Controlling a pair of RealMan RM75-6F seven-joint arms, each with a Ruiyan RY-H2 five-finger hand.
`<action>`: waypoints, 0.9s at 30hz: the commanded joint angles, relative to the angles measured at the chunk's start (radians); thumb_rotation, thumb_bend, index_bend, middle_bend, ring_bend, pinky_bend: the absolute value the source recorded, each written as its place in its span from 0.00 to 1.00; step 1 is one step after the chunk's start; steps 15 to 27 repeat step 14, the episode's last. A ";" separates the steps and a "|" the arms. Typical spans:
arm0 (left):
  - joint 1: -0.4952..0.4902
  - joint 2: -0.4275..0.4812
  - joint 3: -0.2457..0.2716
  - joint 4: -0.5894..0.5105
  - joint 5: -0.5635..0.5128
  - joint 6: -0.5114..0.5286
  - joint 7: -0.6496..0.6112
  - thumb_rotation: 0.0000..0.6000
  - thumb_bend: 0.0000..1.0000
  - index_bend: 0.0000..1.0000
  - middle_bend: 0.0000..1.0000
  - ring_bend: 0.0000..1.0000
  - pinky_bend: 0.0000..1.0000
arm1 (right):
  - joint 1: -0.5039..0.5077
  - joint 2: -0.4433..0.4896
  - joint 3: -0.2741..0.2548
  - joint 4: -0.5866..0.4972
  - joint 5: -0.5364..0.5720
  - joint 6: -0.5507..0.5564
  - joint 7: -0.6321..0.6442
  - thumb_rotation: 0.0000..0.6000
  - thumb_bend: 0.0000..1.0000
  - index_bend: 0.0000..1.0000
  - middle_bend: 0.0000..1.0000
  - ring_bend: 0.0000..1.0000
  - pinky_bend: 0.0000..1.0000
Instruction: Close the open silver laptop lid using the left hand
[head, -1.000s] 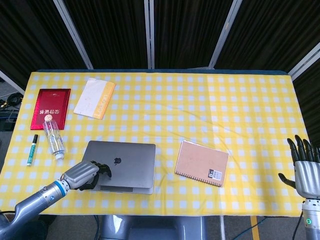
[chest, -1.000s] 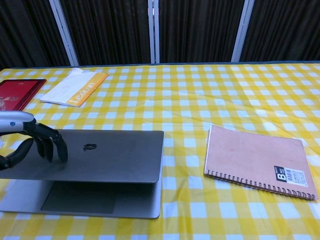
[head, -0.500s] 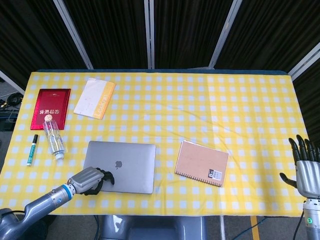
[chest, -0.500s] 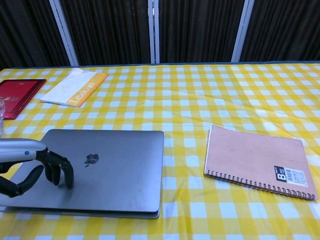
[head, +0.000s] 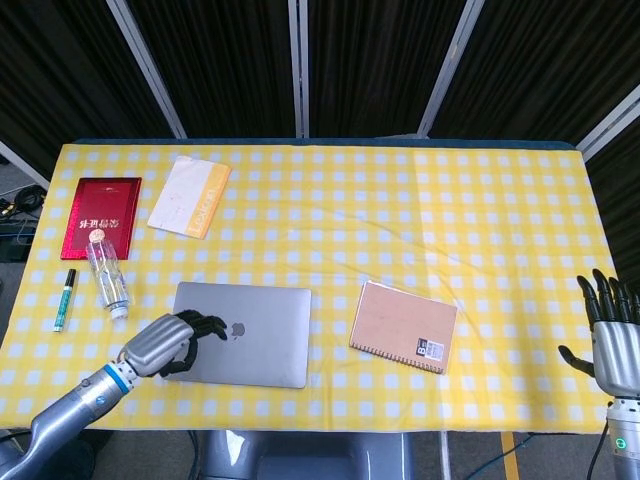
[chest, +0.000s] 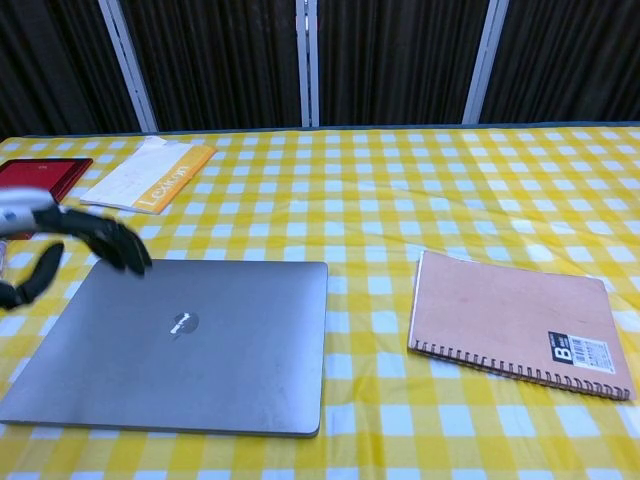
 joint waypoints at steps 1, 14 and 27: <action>0.150 0.051 -0.064 -0.024 -0.008 0.282 0.113 0.94 0.61 0.17 0.00 0.01 0.00 | -0.001 0.003 -0.003 -0.005 -0.008 0.005 0.003 1.00 0.00 0.00 0.00 0.00 0.00; 0.395 -0.025 -0.100 -0.041 -0.235 0.522 0.525 1.00 0.00 0.00 0.00 0.00 0.00 | -0.005 0.019 -0.010 -0.026 -0.048 0.024 0.036 1.00 0.00 0.00 0.00 0.00 0.00; 0.395 -0.025 -0.100 -0.041 -0.235 0.522 0.525 1.00 0.00 0.00 0.00 0.00 0.00 | -0.005 0.019 -0.010 -0.026 -0.048 0.024 0.036 1.00 0.00 0.00 0.00 0.00 0.00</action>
